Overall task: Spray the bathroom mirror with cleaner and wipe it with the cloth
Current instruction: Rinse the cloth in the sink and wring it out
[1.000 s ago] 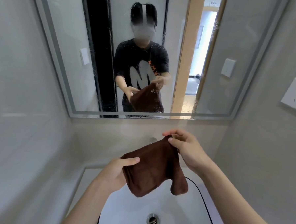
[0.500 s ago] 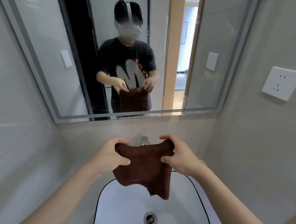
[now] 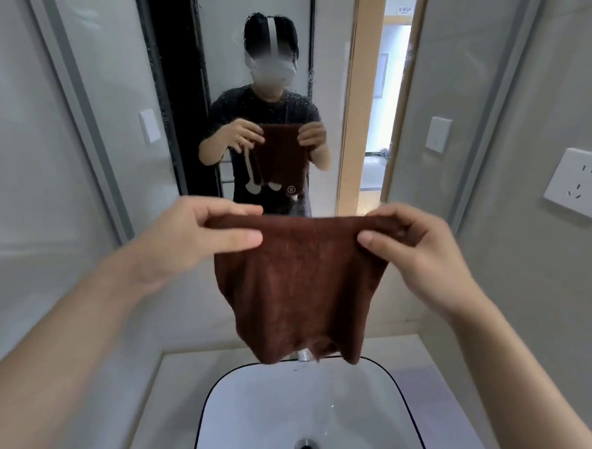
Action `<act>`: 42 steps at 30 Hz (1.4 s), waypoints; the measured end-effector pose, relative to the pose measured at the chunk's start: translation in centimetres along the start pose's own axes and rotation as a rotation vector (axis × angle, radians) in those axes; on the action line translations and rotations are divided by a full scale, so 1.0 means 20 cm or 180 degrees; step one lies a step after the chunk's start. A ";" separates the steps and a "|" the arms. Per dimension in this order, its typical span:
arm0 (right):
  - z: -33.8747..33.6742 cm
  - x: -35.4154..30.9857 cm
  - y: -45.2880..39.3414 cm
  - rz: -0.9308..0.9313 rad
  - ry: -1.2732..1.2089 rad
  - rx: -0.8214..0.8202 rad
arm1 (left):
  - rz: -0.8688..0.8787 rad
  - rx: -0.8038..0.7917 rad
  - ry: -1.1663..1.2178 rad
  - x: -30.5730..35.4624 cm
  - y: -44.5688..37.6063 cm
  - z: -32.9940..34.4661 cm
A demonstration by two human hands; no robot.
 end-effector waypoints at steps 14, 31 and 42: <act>0.64 0.72 0.22 0.0899 0.0653 -0.0513 | -0.1191 0.0777 0.0464 -1.02 0.23 -0.16; 1.71 1.49 1.03 0.2142 0.0927 -0.2350 | -0.2311 0.1161 -0.2163 -1.89 1.05 -0.67; 1.66 1.48 1.30 0.1247 0.1690 -0.2627 | -0.2526 0.0139 -0.2256 -2.27 1.31 -0.21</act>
Point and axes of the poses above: each hand's wrist, its own y-axis away from the middle knuckle, its own z-axis out of the palm, x = y × z, the point moved 9 cm from there along -y, towards the middle knuckle, and after that the axes turned 10 degrees about x, right-handed, at the moved point
